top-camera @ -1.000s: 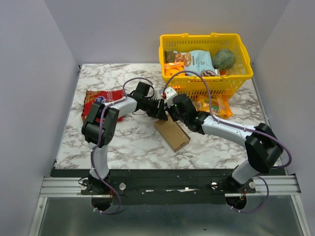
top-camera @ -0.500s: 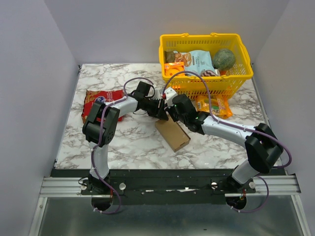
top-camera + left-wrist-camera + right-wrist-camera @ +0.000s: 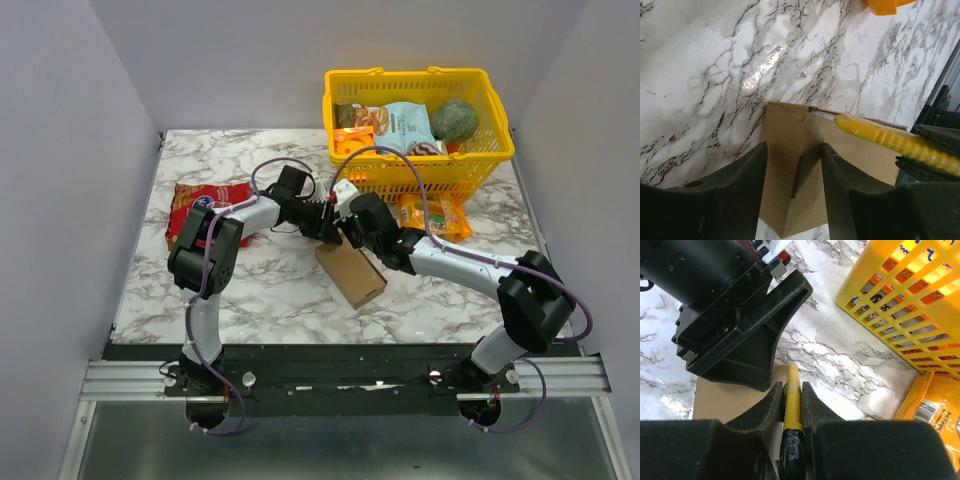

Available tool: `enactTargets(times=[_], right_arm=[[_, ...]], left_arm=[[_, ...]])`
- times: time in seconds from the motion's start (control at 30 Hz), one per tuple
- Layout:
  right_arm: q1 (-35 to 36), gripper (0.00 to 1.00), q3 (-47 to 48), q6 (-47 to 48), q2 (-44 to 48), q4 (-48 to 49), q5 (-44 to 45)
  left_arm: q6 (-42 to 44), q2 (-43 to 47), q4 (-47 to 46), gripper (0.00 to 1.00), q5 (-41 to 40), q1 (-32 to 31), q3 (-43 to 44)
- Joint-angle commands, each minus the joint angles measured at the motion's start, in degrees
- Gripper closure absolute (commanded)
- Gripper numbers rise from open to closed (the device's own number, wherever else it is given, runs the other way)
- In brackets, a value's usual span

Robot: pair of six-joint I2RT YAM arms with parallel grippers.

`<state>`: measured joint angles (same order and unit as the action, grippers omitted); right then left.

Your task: Unpack the express box

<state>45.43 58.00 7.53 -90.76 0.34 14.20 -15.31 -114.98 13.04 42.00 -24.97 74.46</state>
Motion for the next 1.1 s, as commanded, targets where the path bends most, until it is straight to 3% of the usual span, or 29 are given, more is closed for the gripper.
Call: enactTargets(times=[0.0, 0.17, 0.3, 0.47, 0.77, 1.07], right_arm=[[0.27, 1.00, -1.05, -1.64, 0.06, -5.69, 2.15], [0.36, 1.00, -0.34, -2.87, 1.29, -9.29, 2.42], [0.27, 0.99, 0.54, -3.57, 1.20, -11.15, 1.19], [0.36, 1.00, 2.73, -3.14, -1.26, -11.15, -1.10], [0.45, 1.00, 7.04, -1.73, -3.72, -11.41, -0.75], [0.89, 1.00, 3.53, 0.12, -0.56, -10.80, -4.36]], left_arm=[[2.13, -3.24, 4.27, 0.51, -11.58, -0.52, -1.59], [1.60, -2.62, 4.28, 0.65, -12.29, -0.52, -1.95], [1.43, -2.36, 4.10, 0.88, -10.19, -0.52, -2.03], [1.77, -1.31, 3.93, 1.00, -9.39, -0.52, -2.91], [2.66, 5.81, 6.03, 1.00, -16.42, 0.27, -6.51], [2.04, 3.45, 7.97, 1.00, -17.74, 0.80, -4.94]])
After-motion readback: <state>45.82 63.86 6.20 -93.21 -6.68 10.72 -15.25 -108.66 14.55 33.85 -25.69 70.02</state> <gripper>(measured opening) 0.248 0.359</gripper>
